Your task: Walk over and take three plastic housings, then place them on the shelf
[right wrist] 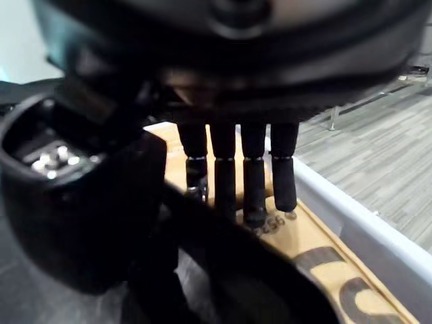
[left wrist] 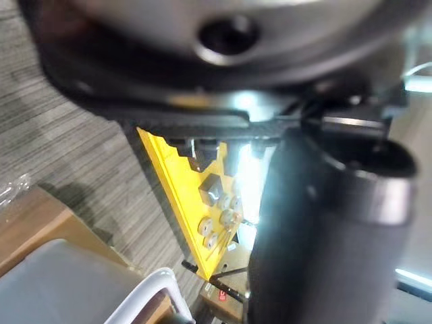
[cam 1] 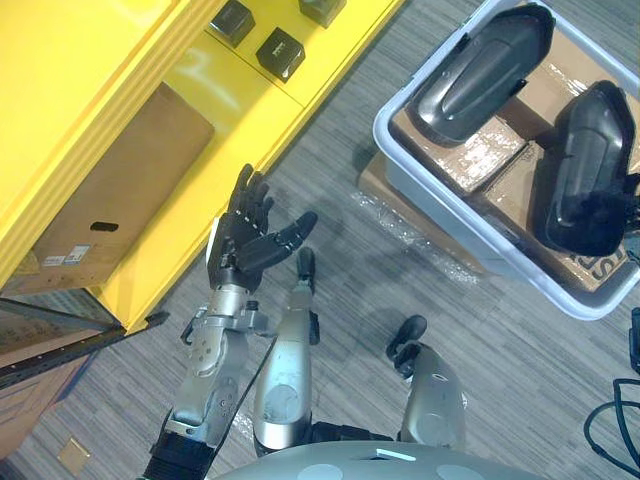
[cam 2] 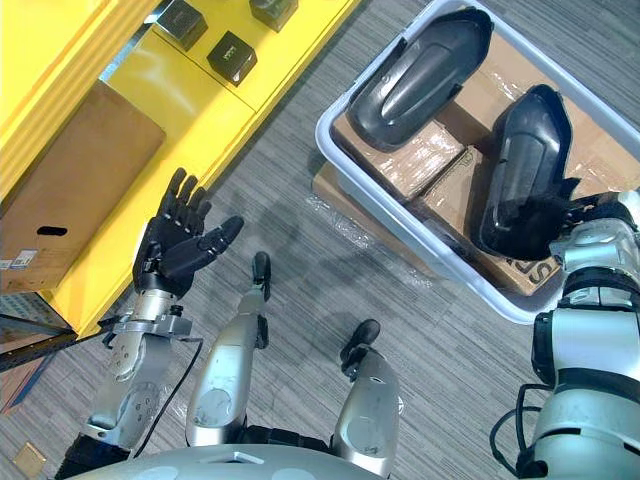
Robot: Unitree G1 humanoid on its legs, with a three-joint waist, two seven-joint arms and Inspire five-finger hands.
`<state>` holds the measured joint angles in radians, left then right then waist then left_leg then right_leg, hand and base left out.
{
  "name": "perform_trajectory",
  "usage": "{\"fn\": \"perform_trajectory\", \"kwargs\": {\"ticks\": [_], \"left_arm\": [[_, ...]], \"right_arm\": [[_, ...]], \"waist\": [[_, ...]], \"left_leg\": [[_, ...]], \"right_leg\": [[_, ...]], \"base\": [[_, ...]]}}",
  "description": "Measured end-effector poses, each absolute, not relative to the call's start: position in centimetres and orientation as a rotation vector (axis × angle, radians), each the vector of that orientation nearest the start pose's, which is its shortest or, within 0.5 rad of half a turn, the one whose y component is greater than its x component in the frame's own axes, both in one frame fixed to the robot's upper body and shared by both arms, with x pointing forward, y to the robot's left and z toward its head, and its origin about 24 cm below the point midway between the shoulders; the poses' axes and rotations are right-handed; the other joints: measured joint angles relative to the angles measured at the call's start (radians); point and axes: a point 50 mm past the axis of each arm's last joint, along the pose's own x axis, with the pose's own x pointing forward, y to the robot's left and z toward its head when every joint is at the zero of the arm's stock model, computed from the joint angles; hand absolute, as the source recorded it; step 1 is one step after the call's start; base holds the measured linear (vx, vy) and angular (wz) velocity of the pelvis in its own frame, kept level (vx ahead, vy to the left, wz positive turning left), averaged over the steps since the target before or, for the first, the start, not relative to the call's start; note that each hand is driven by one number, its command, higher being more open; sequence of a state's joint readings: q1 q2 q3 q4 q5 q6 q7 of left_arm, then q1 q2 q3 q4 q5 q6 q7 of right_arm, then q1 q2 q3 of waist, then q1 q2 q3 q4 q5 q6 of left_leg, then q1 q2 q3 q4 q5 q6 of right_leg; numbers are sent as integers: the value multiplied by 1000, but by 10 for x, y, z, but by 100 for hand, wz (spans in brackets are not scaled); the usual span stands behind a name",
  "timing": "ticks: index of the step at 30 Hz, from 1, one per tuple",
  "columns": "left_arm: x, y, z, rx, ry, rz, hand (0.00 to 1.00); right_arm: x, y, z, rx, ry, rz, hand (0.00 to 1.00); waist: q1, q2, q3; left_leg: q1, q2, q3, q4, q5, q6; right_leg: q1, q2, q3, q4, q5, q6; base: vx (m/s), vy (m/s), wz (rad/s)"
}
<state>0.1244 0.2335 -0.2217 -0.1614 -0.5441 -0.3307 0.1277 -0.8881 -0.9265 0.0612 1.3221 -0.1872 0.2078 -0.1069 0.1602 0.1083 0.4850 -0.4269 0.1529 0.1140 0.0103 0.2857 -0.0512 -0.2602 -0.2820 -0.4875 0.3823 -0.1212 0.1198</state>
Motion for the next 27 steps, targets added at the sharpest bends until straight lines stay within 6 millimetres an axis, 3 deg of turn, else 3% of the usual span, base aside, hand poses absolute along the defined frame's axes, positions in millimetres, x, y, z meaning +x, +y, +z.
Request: {"fn": "perform_trajectory", "kwargs": {"ticks": [5,15,20,22,24,27], "left_arm": [[221,165,78,-394,-307,10,100],[207,178,87,-385,-354,40,100],[201,182,91,-368,-377,32,100],[199,184,91,-362,-377,36,100],[199,184,91,-358,-376,21,100],[199,180,95,-358,-381,-13,100]], "right_arm": [[306,-424,149,-789,519,-730,0],[299,-420,131,-881,482,-699,0],[301,-398,106,-881,446,-631,0],[301,-384,92,-870,419,-611,0],[297,-376,87,-870,376,-626,0],[295,-364,98,-887,248,-676,0]], "waist": [[3,2,-1],[0,-4,1],[-14,-44,5],[-24,-83,7],[-28,-101,8],[-32,-112,3]], "left_leg": [[0,-5,-5,0,1,1],[47,-8,3,-42,15,8],[94,-3,20,-68,15,12],[113,-4,26,-73,14,13],[139,-8,27,-75,19,6],[187,-8,42,-92,11,5]], "right_leg": [[1,-6,-4,10,-7,1],[26,-8,-3,14,-12,2],[69,3,-2,-16,-11,6],[91,5,-1,-32,-6,13],[122,5,-3,-45,-1,17],[161,7,0,-61,1,21]], "base": [[9,-56,4],[5,-56,0],[7,-52,-4],[49,-39,1],[64,-47,3],[24,-41,-7]]}}
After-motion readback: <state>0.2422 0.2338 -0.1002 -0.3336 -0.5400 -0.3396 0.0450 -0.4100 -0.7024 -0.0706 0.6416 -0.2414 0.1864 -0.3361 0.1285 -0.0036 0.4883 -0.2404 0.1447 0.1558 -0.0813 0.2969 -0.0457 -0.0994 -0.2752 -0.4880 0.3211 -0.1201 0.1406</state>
